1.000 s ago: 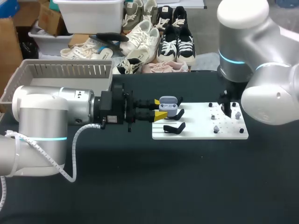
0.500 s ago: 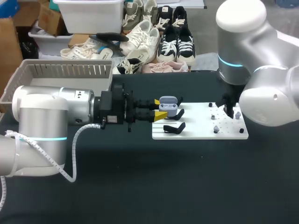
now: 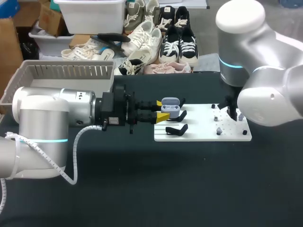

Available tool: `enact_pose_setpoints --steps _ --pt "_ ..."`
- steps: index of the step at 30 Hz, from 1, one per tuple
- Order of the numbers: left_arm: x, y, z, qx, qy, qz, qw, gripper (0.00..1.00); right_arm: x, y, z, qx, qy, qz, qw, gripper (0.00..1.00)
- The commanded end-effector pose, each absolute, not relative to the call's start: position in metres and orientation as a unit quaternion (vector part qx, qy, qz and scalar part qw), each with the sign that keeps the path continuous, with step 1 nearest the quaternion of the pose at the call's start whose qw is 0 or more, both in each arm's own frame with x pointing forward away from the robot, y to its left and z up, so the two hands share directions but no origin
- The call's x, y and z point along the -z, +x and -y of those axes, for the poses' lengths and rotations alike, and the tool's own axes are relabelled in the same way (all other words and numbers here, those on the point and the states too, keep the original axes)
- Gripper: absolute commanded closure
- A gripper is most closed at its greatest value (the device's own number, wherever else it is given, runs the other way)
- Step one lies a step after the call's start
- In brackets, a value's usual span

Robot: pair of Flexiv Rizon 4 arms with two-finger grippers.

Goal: Pick up each earbud case from the left stands, insert the matching earbuds, close the lid, and place the case in the box.

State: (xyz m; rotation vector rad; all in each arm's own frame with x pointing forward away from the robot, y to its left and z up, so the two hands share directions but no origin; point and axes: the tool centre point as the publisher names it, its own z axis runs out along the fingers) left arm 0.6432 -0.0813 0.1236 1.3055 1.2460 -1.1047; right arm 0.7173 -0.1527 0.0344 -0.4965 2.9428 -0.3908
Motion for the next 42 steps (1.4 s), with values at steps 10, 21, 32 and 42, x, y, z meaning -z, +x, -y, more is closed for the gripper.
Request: enact_pose_setpoints --steps 10,21,32,42 --pt "-0.1233 0.6427 0.0807 0.455 0.537 -0.513 0.492 1.0 -0.0306 0.7222 0.1555 0.137 -0.154 -0.977 0.062 0.63" --pt "-0.1233 0.6427 0.0807 0.455 0.537 -0.513 0.492 1.0 -0.0276 0.7198 0.1557 0.14 -0.146 -0.978 0.056 0.67" --pt "-0.1233 0.6427 0.0807 0.455 0.537 -0.513 0.492 1.0 -0.0263 0.7193 0.1557 0.156 -0.147 -0.975 0.052 0.69" --pt "-0.1233 0.6427 0.0807 0.455 0.537 -0.513 0.492 1.0 -0.0259 0.7201 0.1553 0.163 -0.148 -0.974 0.048 0.78"
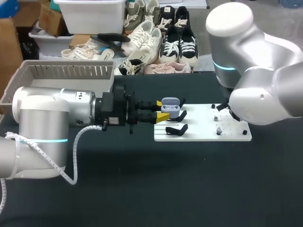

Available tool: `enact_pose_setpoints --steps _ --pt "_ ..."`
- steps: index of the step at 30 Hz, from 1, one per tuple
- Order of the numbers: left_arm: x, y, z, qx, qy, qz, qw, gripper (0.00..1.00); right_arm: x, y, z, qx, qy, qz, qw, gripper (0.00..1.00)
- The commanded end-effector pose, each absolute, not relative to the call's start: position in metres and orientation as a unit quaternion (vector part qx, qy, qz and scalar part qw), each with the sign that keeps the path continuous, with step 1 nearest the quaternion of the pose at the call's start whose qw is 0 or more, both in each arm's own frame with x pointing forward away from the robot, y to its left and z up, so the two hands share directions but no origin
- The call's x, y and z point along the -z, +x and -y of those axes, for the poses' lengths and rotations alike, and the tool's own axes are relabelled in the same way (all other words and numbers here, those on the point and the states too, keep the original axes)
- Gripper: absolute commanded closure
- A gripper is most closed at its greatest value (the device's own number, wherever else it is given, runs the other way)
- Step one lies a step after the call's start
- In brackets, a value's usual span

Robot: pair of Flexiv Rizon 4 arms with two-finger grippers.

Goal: Pick up each earbud case from the left stands, insert the matching earbuds, close the lid, and place the case in the box.

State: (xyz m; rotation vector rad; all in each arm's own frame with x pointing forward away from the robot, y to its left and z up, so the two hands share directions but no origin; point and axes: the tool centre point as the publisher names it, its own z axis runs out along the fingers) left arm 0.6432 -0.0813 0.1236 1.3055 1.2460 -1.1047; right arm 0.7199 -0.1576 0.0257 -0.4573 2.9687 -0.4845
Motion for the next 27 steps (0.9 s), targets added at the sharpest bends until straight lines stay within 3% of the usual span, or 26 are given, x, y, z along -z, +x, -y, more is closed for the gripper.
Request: enact_pose_setpoints --steps 1,3,6,27 --pt "-0.123 0.643 0.081 0.455 0.537 -0.513 0.492 1.0 -0.026 0.72 0.155 0.164 -0.148 -0.974 0.048 0.81" --pt "-0.123 0.643 0.081 0.455 0.537 -0.513 0.492 1.0 -0.025 0.72 0.155 0.166 -0.148 -0.974 0.047 0.85" --pt "-0.123 0.643 0.081 0.455 0.537 -0.513 0.492 1.0 -0.025 0.72 0.155 0.167 -0.148 -0.974 0.045 1.0" --pt "-0.123 0.643 0.081 0.455 0.537 -0.513 0.492 1.0 -0.04 0.71 0.153 0.163 -0.134 -0.976 0.06 1.0"
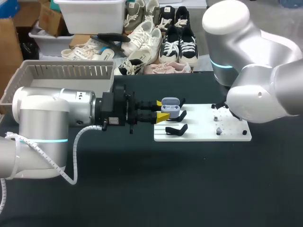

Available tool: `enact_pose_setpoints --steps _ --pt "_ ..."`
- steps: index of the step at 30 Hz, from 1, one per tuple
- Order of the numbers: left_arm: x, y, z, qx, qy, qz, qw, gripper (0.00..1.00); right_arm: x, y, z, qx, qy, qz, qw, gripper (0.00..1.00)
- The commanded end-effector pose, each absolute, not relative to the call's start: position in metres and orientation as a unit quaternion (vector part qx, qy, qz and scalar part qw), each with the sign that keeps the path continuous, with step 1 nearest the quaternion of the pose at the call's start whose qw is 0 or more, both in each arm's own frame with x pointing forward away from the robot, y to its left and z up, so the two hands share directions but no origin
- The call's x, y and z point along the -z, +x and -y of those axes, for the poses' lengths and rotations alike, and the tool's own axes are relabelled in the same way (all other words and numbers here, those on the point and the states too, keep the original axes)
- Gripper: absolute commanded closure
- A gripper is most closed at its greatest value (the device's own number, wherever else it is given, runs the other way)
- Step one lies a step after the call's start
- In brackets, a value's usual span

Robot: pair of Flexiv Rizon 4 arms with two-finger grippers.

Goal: Pick up each earbud case from the left stands, insert the matching earbuds, close the lid, and place the case in the box.

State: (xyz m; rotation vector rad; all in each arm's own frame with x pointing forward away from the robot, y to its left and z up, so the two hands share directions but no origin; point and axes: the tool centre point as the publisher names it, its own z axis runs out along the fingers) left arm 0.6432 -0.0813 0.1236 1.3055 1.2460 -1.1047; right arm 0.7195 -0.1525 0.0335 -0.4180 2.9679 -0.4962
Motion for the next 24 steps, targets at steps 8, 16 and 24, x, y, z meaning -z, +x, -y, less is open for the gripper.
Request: enact_pose_setpoints --steps 8,16,24 --pt "-0.123 0.643 0.081 0.455 0.537 -0.513 0.492 1.0 -0.063 0.696 0.143 0.156 -0.126 -0.977 0.073 1.0" --pt "-0.123 0.643 0.081 0.455 0.537 -0.513 0.492 1.0 -0.083 0.673 0.117 0.143 -0.108 -0.982 0.06 1.0" --pt "-0.123 0.643 0.081 0.455 0.537 -0.513 0.492 1.0 -0.094 0.649 0.099 0.116 -0.107 -0.985 0.066 1.0"
